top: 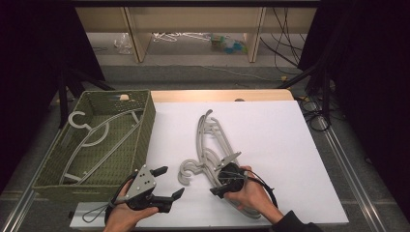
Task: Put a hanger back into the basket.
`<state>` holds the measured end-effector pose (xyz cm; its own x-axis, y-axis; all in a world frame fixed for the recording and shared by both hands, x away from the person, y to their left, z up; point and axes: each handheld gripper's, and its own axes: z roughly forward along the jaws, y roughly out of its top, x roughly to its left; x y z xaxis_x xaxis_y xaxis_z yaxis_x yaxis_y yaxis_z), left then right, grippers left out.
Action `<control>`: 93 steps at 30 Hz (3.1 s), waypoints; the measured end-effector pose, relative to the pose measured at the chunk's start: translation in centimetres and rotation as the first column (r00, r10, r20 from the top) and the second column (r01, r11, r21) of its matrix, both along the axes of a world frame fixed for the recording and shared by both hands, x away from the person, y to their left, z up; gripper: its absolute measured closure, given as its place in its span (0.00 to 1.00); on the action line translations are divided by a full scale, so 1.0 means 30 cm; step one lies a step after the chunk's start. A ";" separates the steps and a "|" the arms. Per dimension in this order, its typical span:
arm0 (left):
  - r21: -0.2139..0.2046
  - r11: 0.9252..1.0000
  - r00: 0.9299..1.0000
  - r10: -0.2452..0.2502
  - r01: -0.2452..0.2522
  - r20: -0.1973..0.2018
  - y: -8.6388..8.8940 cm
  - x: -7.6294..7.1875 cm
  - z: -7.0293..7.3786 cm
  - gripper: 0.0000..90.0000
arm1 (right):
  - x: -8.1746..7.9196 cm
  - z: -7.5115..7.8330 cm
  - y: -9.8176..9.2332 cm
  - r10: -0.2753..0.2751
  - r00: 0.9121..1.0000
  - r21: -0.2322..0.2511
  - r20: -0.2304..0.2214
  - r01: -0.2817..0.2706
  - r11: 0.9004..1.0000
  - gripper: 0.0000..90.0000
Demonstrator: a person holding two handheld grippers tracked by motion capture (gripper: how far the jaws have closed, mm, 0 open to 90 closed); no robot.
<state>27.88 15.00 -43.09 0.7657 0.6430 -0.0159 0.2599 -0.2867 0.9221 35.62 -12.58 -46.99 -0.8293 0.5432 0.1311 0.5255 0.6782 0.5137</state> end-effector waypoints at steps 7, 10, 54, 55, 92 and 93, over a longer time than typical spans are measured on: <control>0.012 1.000 1.000 -0.005 0.005 0.000 0.001 0.002 -0.002 0.19 | 0.018 0.003 0.000 -0.027 0.999 -0.018 -0.027 0.026 0.999 0.73; 0.005 1.000 1.000 -0.013 0.013 0.000 -0.001 0.002 -0.004 0.19 | 0.023 0.004 -0.001 -0.022 0.999 -0.008 -0.048 0.021 1.000 0.77; 0.032 0.999 1.000 0.014 -0.014 0.001 0.014 0.009 -0.006 0.21 | 0.045 0.204 -0.216 -0.072 0.997 0.114 0.042 0.067 0.991 0.91; 0.033 0.999 1.000 0.014 -0.014 0.001 0.013 0.009 -0.006 0.21 | 0.044 0.209 -0.220 -0.063 0.996 0.127 0.063 0.055 0.990 0.91; 0.240 0.947 0.972 -0.230 0.212 0.047 -0.107 0.121 -0.010 0.33 | -0.074 0.243 -0.198 0.315 0.949 0.233 0.004 -0.307 0.923 0.91; 0.237 0.946 0.970 -0.238 0.222 0.042 -0.112 0.123 -0.014 0.35 | -0.075 0.243 -0.199 0.314 0.949 0.231 0.006 -0.307 0.923 0.91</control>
<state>31.56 11.63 -43.50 0.8872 0.4291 0.1693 0.0995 -0.5364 0.8381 33.37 -18.54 -39.70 -0.9454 0.2118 0.2477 0.3247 0.6776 0.6598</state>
